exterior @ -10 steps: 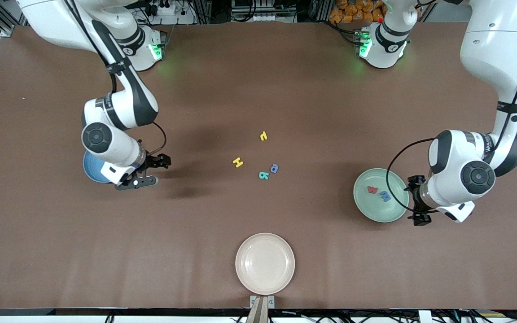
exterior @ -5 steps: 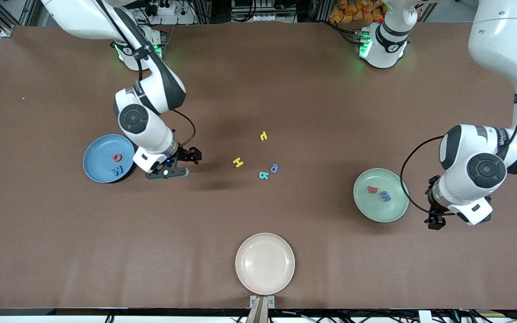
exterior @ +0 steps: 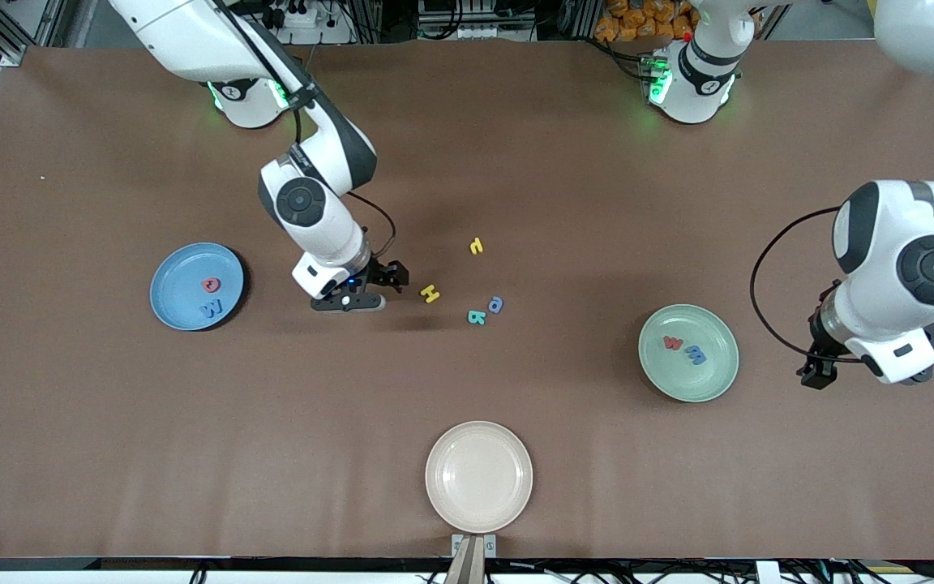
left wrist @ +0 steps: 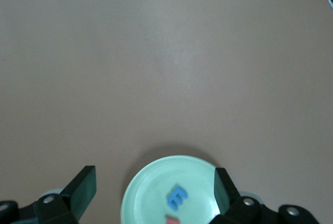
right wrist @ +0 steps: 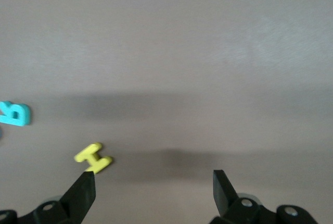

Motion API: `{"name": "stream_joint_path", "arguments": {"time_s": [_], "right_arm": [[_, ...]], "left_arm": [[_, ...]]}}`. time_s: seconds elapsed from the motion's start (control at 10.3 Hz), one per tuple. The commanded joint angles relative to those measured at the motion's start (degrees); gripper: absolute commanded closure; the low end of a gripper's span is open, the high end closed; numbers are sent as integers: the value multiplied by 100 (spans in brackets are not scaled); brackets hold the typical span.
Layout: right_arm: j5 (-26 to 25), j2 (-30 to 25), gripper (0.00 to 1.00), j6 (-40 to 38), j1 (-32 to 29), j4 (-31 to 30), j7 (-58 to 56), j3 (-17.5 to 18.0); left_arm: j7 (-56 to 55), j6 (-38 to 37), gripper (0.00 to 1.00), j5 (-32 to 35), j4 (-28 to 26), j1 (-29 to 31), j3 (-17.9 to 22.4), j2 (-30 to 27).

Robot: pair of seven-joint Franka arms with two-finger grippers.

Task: Sort uppercase to blue plate, lowercase to green plate
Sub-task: 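Move the right gripper toward the yellow H while the left gripper rises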

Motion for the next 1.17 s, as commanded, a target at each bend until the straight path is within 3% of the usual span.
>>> {"name": "stream_joint_path", "arguments": {"time_s": [0.0, 0.19, 0.58, 0.87, 1.07], "right_arm": [[-43, 472, 0, -24, 597, 622, 707, -346], [-17, 596, 0, -33, 915, 782, 1670, -593], [45, 728, 0, -51, 1057, 853, 3447, -603], [71, 737, 0, -68, 1083, 835, 4714, -603], [-16, 728, 0, -86, 1110, 862, 4665, -603]], "left_arm": [[890, 28, 0, -379, -910, 68, -49, -835], [1549, 81, 0, -388, -1236, 59, -49, -1178], [3525, 116, 0, -1046, -1554, 129, -40, -1881], [5169, 317, 0, -1871, -1458, 332, -5, -1980], [5864, 484, 0, -1979, -1388, 332, -5, -1953]]}}
